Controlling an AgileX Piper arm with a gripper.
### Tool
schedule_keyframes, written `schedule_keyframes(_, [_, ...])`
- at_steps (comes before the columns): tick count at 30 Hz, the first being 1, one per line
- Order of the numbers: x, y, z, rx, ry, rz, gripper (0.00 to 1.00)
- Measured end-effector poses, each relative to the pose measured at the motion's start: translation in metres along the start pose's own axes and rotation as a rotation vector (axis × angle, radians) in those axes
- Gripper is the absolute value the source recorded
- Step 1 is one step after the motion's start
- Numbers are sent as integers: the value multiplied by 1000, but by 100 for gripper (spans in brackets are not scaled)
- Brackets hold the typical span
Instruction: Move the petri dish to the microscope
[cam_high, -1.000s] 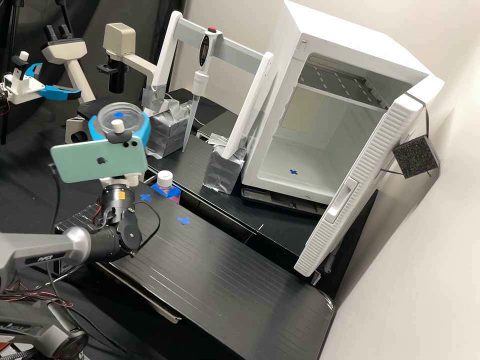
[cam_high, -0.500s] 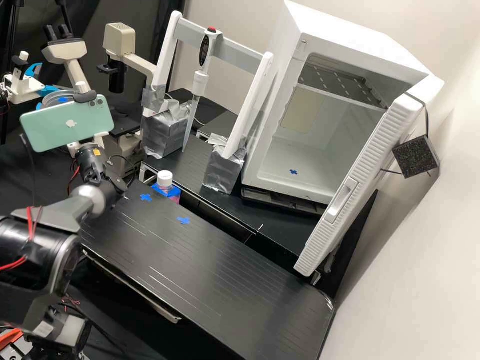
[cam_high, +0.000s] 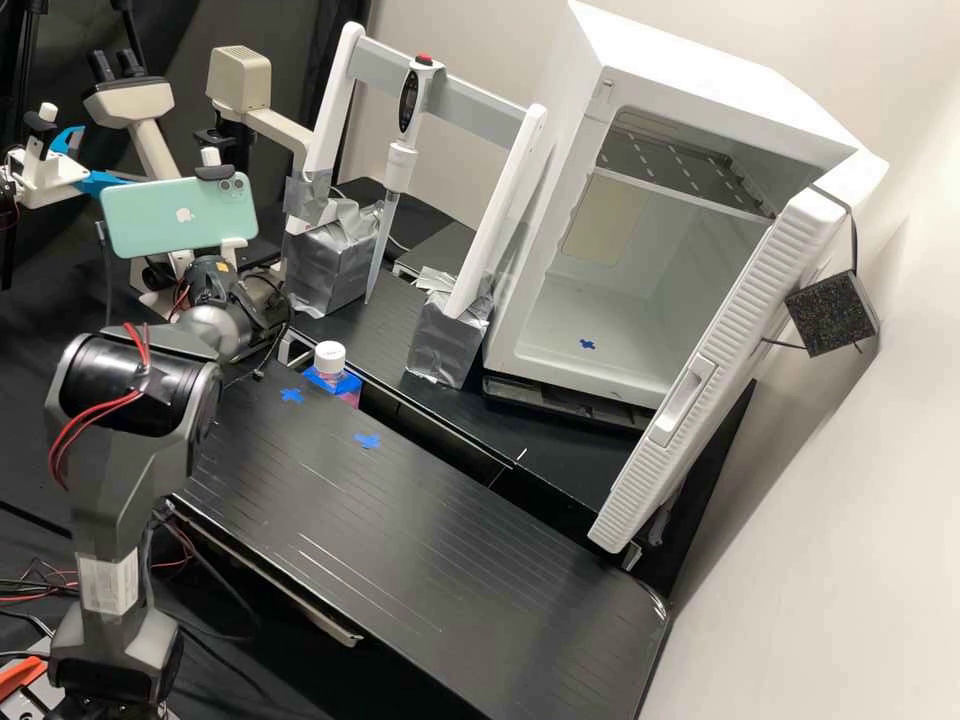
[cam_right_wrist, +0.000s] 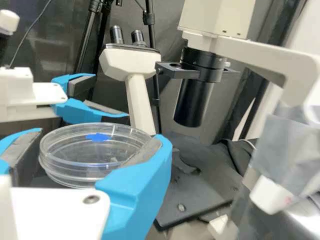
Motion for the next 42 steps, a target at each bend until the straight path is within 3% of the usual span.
schedule_keyframes(10, [48,0,5,11,-60,-23,0])
schedule_keyframes(18, [79,0,13,58,-116,-12,0])
schedule_keyframes(32, [114,-6,19,75,-230,-37,0])
schedule_keyframes(42, [129,-9,22,71,-259,-42,0])
